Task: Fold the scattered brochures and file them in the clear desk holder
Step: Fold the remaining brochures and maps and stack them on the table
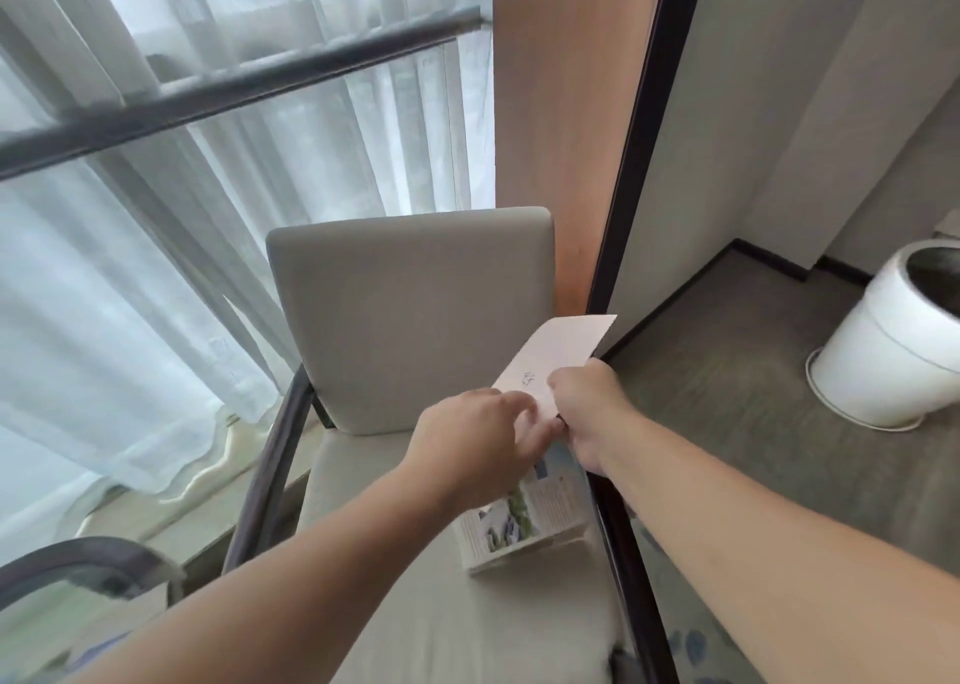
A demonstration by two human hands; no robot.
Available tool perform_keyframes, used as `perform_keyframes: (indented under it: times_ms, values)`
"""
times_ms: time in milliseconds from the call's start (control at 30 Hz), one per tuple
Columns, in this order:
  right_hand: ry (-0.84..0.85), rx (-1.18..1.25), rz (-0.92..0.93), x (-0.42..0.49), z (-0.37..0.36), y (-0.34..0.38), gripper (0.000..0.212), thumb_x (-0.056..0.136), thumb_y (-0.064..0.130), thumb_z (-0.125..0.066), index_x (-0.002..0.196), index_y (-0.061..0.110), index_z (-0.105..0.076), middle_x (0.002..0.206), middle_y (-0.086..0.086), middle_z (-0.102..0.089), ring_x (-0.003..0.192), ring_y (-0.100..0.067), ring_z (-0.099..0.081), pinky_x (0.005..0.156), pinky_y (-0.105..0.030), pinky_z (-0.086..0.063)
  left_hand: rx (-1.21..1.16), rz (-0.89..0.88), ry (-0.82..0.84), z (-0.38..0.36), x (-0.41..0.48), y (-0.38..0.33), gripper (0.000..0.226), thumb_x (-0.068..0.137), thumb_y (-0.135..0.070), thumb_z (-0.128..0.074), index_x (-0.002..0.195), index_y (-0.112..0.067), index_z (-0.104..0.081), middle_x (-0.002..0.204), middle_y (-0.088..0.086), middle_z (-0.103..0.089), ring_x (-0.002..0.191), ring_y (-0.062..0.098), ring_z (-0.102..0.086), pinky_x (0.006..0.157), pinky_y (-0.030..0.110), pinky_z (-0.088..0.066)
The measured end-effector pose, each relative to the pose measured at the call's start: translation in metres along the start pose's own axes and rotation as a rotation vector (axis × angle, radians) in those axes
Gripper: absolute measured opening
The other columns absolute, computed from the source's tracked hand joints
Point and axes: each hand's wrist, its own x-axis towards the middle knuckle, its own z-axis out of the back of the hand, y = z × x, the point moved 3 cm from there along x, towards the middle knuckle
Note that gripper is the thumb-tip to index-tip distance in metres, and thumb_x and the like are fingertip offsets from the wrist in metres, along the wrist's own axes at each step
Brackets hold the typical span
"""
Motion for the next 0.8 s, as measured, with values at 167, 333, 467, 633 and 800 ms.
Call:
perform_keyframes:
  times_ms: [167, 333, 467, 633, 800]
  values:
    - [0.176, -0.001, 0.092, -0.008, 0.014, 0.005, 0.032, 0.093, -0.002, -0.042, 0.119, 0.003, -0.059, 0.109, -0.021, -0.069, 0.1, -0.037, -0.066, 0.084, -0.045, -0.052, -0.398, 0.306, 0.007, 0.004, 0.012, 0.036, 0.059, 0.091, -0.061, -0.045, 0.135, -0.023, -0.049, 0.136, 0.001, -0.055, 0.124, 0.021, -0.051, 0.093, 0.033, -0.041]
    - [0.372, 0.136, 0.017, -0.015, 0.018, 0.011, 0.037, 0.092, 0.001, -0.041, 0.126, -0.003, -0.054, 0.114, -0.025, -0.064, 0.099, -0.036, -0.062, 0.086, -0.046, -0.047, -0.988, 0.608, 0.23, -0.006, 0.01, 0.055, 0.063, 0.084, -0.073, -0.047, 0.126, -0.026, -0.057, 0.125, 0.0, -0.065, 0.112, 0.023, -0.062, 0.096, 0.045, -0.048]
    - [0.435, 0.166, -0.03, -0.019, 0.018, 0.01, 0.04, 0.091, 0.0, -0.038, 0.128, 0.0, -0.052, 0.113, -0.025, -0.06, 0.093, -0.036, -0.062, 0.076, -0.041, -0.051, -1.352, 0.641, 0.305, -0.011, 0.005, 0.047, 0.044, 0.09, -0.053, -0.058, 0.113, -0.016, -0.069, 0.107, 0.002, -0.075, 0.1, 0.022, -0.071, 0.101, 0.046, -0.048]
    - [0.478, 0.141, -0.038, -0.02, 0.018, 0.006, 0.039, 0.091, 0.003, -0.04, 0.124, 0.0, -0.06, 0.116, -0.024, -0.067, 0.095, -0.033, -0.066, 0.083, -0.043, -0.054, -1.327, 0.549, 0.312, -0.001, 0.007, 0.037, 0.029, 0.092, -0.027, -0.064, 0.115, -0.008, -0.065, 0.104, 0.007, -0.075, 0.09, 0.023, -0.072, 0.073, 0.032, -0.056]
    - [0.307, 0.047, 0.044, -0.015, 0.018, 0.002, 0.028, 0.093, 0.001, -0.049, 0.119, 0.004, -0.058, 0.11, -0.017, -0.071, 0.09, -0.03, -0.069, 0.078, -0.04, -0.055, -1.407, 0.603, 0.151, 0.007, 0.008, 0.039, 0.017, 0.095, -0.008, -0.056, 0.11, -0.006, -0.065, 0.097, 0.011, -0.075, 0.08, 0.024, -0.072, 0.068, 0.033, -0.057]
